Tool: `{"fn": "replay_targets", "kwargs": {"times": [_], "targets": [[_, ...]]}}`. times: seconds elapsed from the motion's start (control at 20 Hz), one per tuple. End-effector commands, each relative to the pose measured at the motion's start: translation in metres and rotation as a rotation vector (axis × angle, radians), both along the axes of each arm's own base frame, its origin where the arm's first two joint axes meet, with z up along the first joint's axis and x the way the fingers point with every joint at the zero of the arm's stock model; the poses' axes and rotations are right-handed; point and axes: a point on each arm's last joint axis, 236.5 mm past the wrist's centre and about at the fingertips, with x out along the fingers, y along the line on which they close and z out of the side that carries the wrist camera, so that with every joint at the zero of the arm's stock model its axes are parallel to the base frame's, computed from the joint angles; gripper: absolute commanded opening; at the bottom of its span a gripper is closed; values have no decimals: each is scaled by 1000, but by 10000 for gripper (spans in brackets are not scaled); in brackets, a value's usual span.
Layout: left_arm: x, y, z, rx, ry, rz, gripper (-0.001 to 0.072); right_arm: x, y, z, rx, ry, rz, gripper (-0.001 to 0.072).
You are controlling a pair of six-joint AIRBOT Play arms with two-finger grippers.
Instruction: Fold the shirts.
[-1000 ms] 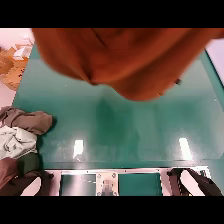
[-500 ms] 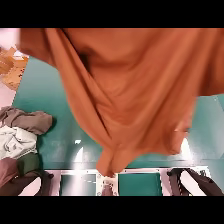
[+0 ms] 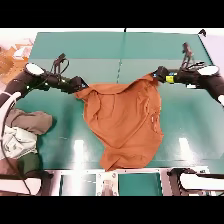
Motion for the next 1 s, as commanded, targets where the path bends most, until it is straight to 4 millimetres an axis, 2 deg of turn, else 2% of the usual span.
{"fn": "replay_targets", "kwargs": {"times": [0.0, 0.1, 0.15, 0.25, 0.35, 0.45, 0.7, 0.85, 0.9, 0.95], "targets": [[41, 56, -1, -7, -25, 114, 529, 28, -24, -37, 17, 55, -69, 14], [41, 94, 25, -35, -20, 117, 528, 42, -54, -17, 21, 13, -129, 14], [36, 106, 29, -49, 1, 116, 528, 46, -67, -11, 32, 8, -163, 14], [23, 109, 20, -53, 52, 98, 528, 42, -76, -12, 38, 23, -165, 14], [16, 94, -2, -50, 89, 90, 528, 37, -72, -20, 30, 43, -149, 14], [19, 77, -26, -35, 105, 96, 527, 35, -65, -23, 27, 48, -136, 14], [8, 9, -67, -27, 148, -29, 527, 35, -61, -24, 26, 50, -127, 14], [5, -1, -76, -30, 164, -43, 517, 35, -61, -24, 25, 50, -128, 14], [8, 0, -76, -26, 156, -36, 365, 34, -61, -25, 23, 48, -126, 15], [10, 1, -76, -24, 149, -31, 250, 34, -61, -25, 23, 48, -126, 15]]}}
